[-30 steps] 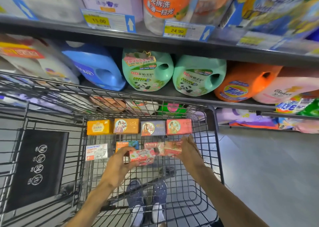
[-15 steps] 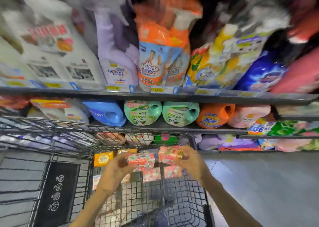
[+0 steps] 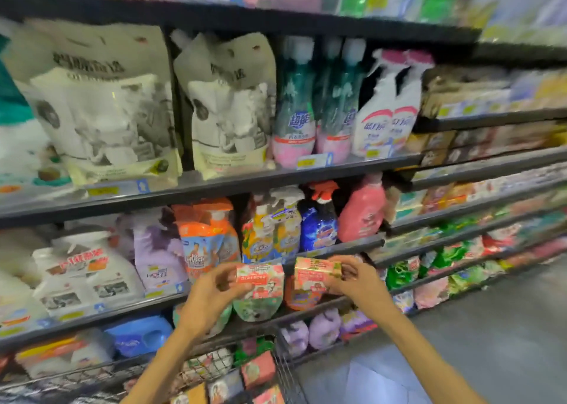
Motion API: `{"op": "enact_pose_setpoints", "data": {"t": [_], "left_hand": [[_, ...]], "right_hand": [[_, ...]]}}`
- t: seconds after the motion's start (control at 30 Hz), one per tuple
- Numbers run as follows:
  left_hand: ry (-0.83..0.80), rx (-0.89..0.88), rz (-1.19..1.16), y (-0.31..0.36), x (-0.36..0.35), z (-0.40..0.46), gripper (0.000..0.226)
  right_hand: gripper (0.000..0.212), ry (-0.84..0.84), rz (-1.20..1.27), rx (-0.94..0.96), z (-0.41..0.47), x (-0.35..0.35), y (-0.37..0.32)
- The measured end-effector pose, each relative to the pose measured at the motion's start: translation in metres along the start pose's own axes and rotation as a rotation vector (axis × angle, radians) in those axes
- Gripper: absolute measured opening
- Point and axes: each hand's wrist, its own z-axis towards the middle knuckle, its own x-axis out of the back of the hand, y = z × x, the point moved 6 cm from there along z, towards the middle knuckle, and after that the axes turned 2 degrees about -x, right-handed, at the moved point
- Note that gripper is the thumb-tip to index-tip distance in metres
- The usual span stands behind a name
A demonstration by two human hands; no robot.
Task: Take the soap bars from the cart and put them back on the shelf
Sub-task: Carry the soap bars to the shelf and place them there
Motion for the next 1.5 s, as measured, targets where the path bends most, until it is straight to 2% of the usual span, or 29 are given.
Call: {"op": "enact_pose_setpoints", "data": {"t": [0.13, 0.23, 0.3, 0.47, 0.7, 0.9, 1.13, 1.5], "left_hand": [[-0.064, -0.119, 0.020, 0.076, -0.049, 0.026, 0.043], [-0.153, -0.192, 0.015, 0.134, -0.103, 0.041, 0.048], [-0.198, -0.249, 0.020, 0.170, -0.147, 0.047, 0.051], [-0.300, -0.392, 0.010, 0.251, -0.272, 0.046, 0.040], [-0.447, -0.493, -0.064, 0.352, -0.446, 0.023, 0.038], [-0.515, -0.550, -0.087, 0.413, -0.568, 0.018, 0.033], [-0.611, -0.621, -0.101, 0.467, -0.711, 0.057, 0.033], [-0.675, -0.690, -0.155, 0.557, -0.937, 0.163, 0.036]], "right_hand": [[0.047, 0.132, 0.019, 0.037, -0.029, 0.084, -0.034], [0.039, 0.225, 0.057, 0.068, -0.063, 0.154, -0.048], [0.038, 0.287, 0.087, 0.072, -0.088, 0.205, -0.049], [0.040, 0.439, 0.063, 0.099, -0.150, 0.333, -0.045], [0.034, 0.579, 0.024, 0.118, -0.228, 0.494, -0.036], [0.041, 0.679, 0.012, 0.112, -0.271, 0.608, -0.017], [0.040, 0.785, -0.007, 0.102, -0.275, 0.735, 0.018], [0.039, 0.855, -0.037, 0.106, -0.208, 0.958, 0.051]]}}
